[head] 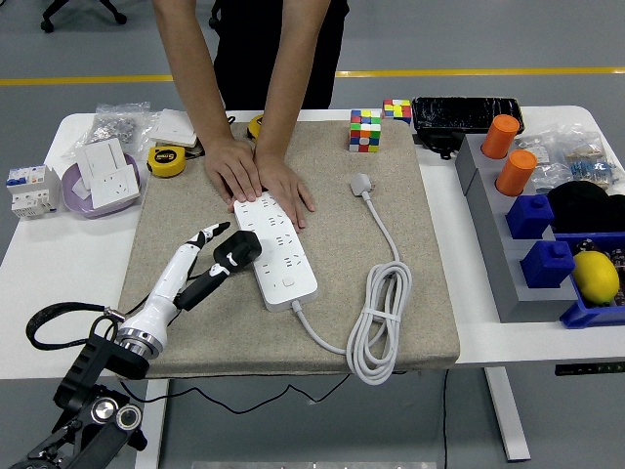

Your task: Pick up the plug,place it near the board,insert it into the board,press the button

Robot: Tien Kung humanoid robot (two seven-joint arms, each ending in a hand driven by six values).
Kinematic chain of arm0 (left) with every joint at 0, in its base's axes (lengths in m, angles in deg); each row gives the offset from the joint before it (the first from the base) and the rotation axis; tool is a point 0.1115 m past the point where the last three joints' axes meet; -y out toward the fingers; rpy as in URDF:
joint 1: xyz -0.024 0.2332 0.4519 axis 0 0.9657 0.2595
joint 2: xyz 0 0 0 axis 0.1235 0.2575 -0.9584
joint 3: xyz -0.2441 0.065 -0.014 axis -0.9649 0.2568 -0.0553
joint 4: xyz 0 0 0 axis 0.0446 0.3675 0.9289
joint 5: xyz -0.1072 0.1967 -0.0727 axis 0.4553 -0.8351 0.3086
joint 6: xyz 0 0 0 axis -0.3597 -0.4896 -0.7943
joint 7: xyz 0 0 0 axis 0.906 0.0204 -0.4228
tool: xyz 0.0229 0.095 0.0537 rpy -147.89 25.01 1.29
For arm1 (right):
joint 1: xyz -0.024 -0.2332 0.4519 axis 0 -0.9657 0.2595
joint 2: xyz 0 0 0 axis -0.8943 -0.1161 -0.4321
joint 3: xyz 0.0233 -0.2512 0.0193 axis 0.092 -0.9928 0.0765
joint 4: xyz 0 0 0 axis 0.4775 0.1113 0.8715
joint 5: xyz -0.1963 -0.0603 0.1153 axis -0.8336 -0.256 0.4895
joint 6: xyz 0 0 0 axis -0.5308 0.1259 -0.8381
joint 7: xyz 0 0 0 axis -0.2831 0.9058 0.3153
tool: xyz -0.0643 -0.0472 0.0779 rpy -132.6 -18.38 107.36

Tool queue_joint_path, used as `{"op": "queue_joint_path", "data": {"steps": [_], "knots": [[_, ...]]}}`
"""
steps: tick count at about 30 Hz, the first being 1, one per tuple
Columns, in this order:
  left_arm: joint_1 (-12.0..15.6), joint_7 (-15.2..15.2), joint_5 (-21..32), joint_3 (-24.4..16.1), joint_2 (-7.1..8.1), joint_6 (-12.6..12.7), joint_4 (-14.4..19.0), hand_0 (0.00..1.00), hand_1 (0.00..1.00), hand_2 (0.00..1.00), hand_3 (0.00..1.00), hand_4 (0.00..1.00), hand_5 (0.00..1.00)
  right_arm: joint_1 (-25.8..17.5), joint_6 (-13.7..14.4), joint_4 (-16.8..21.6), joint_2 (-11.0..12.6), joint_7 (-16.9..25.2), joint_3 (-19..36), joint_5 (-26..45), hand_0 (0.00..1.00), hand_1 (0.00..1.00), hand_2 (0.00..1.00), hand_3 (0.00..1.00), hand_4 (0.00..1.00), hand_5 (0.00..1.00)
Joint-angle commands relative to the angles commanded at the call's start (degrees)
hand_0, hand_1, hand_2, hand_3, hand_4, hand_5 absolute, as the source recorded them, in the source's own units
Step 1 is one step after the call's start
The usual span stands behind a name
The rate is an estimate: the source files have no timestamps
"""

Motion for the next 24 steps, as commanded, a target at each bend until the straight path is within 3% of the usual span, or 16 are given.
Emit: {"op": "queue_joint_path", "data": {"steps": [11, 24], "knots": [[-1.3, 0.8, -2.6, 2.7, 0.62, -0.9, -1.6, 0.998, 0.968, 0.927, 0.892, 0.998, 0.998, 0.0, 0.0, 0.0, 0.1, 0.0, -0.3, 0.0, 0.864, 0.72, 0.712, 0.701, 0.998, 0.667], [-6.2, 2.1, -7.0, 5.5, 1.93, -2.0, -2.7, 0.998, 0.957, 0.916, 0.89, 0.998, 0.998, -0.1, 0.1, 0.0, 0.2, -0.1, -0.4, 0.1, 0.863, 0.719, 0.712, 0.701, 0.998, 0.667]]}}
